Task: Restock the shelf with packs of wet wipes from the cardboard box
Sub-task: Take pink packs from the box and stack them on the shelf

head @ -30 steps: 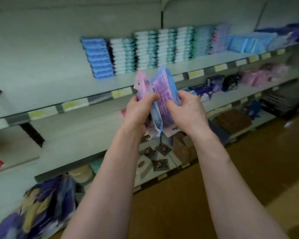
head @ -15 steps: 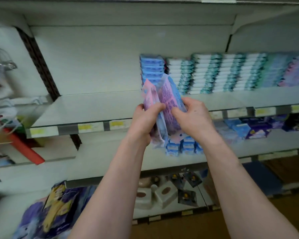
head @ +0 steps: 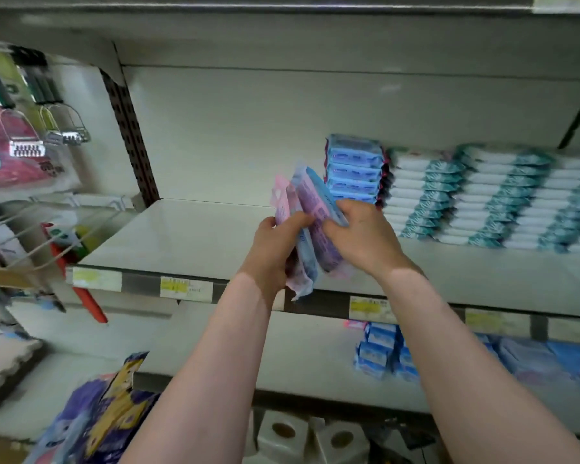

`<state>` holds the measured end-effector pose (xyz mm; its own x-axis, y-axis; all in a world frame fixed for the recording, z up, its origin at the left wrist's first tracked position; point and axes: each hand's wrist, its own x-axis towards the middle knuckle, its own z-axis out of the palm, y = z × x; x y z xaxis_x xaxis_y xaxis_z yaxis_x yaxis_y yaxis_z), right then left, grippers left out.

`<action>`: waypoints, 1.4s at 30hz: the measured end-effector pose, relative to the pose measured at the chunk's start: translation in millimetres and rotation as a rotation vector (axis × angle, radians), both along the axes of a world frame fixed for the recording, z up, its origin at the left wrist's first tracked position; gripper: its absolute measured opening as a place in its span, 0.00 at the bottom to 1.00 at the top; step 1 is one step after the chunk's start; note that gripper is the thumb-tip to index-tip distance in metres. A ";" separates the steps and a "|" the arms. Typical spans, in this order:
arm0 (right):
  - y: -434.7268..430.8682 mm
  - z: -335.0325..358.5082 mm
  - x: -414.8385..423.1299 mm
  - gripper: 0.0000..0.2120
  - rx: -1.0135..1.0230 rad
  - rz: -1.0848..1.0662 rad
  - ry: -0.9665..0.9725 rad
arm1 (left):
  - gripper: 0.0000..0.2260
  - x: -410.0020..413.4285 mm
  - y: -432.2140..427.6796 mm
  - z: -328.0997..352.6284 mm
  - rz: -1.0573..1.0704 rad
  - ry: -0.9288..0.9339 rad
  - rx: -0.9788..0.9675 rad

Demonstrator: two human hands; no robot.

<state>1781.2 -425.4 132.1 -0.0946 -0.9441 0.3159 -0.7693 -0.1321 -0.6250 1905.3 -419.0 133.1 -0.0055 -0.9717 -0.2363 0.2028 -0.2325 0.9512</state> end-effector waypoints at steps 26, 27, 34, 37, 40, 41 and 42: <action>-189.7 -71.8 39.2 0.21 0.179 0.201 0.462 | 0.09 76.4 -157.2 -28.5 0.122 0.228 0.278; -191.8 -70.3 36.7 0.23 0.203 0.225 0.479 | 0.09 75.3 -158.7 -28.3 0.115 0.235 0.270; -192.9 -51.9 31.0 0.21 0.387 0.342 0.290 | 0.09 69.5 -166.3 -32.4 0.002 0.359 0.180; -180.7 -37.1 43.0 0.15 0.307 0.265 -0.170 | 0.11 69.8 -170.3 -35.0 -0.024 0.414 0.155; -170.6 -19.6 50.4 0.12 0.533 0.273 -0.513 | 0.15 68.1 -174.3 -39.6 -0.030 0.508 0.160; -167.7 -14.8 49.8 0.12 0.609 0.289 -0.550 | 0.15 67.6 -174.7 -40.2 -0.038 0.517 0.154; -166.4 -11.6 48.3 0.11 0.661 0.309 -0.552 | 0.15 67.7 -174.5 -40.2 -0.040 0.522 0.152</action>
